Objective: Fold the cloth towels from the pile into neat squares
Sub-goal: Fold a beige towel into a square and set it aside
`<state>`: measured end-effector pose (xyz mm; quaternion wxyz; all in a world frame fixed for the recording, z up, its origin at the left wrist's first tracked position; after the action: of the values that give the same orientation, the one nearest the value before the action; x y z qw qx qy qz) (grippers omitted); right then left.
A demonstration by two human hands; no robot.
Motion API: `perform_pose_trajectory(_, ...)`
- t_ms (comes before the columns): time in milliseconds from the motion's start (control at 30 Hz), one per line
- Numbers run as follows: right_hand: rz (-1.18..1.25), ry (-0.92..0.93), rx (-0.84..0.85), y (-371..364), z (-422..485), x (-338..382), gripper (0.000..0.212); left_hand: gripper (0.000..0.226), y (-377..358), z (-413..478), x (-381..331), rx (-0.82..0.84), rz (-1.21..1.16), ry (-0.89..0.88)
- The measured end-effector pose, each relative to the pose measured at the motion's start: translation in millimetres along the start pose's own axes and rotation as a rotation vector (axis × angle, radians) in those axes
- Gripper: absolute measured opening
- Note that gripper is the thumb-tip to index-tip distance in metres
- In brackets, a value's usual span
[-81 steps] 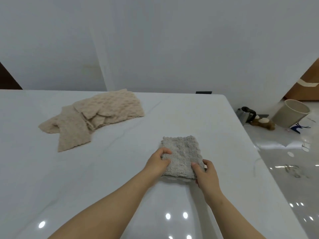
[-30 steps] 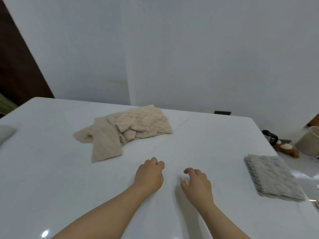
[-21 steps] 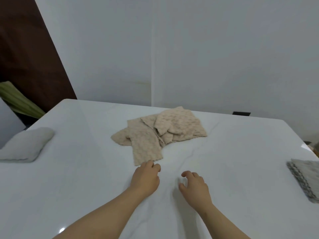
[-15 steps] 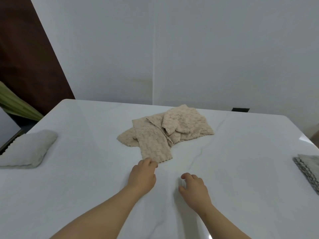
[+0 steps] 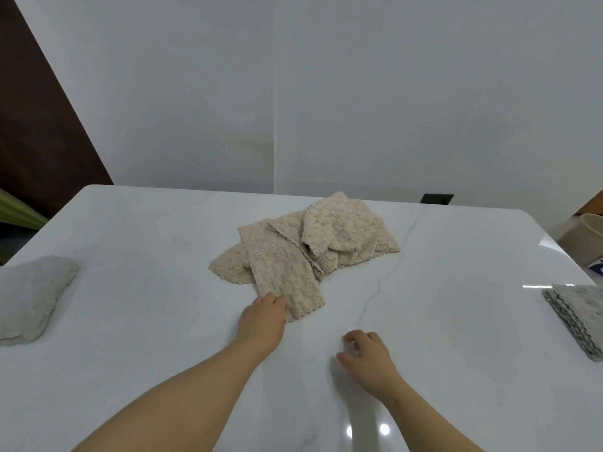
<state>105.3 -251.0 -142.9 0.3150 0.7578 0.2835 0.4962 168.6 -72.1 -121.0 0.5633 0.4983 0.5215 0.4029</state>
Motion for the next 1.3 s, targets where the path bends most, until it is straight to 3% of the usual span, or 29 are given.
perform_pose_trajectory(233, 0.071, 0.017, -0.007, 1, 1, -7, 0.031, 0.02, 4, -7, -1, 0.001, -0.122, 0.049)
perform_pose_trajectory(400, 0.157, 0.011, -0.002, 2, -5, -8, 0.022, 0.006, 38, -21, -1, -0.159, -0.338, 0.132)
perform_pose_trajectory(600, 0.335, 0.031, 0.007, 11, -29, 3, 0.039, 0.012, 88, -47, -16, -0.334, -0.57, 0.191)
perform_pose_trajectory(667, 0.387, 0.075, 0.01, 18, -39, 15, 0.042, 0.007, 101, -57, -26, -0.348, -0.641, 0.184)
perform_pose_trajectory(767, 0.454, 0.185, 0.011, 29, -54, 41, 0.051, 0.017, 119, -73, -39, -0.386, -0.726, 0.168)
perform_pose_trajectory(867, 0.529, 0.276, 0.104, 30, -76, 66, 0.064, 0.022, 129, -88, -43, -0.431, -0.824, 0.206)
perform_pose_trajectory(933, 0.561, 0.306, 0.147, 28, -88, 74, 0.061, 0.021, 129, -92, -44, -0.421, -0.878, 0.23)
perform_pose_trajectory(1067, 0.54, 0.335, 0.145, 21, -102, 78, 0.052, 0.015, 119, -97, -44, -0.354, -0.975, 0.255)
perform_pose_trajectory(1300, 0.287, 0.29, 0.081, -17, -109, 87, 0.062, 0.014, 114, -109, -2, -0.302, -1.208, 0.36)
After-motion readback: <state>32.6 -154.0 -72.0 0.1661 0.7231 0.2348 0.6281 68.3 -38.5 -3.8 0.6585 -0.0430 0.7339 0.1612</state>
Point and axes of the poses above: each hand's wrist, its own z-axis towards the middle knuckle, its own y-axis out of the back of the hand, x = y × z, the point moved 10 cm from there along z, towards the middle knuckle, and after that the axes turned 10 degrees about -x, right-handed, at the moved point
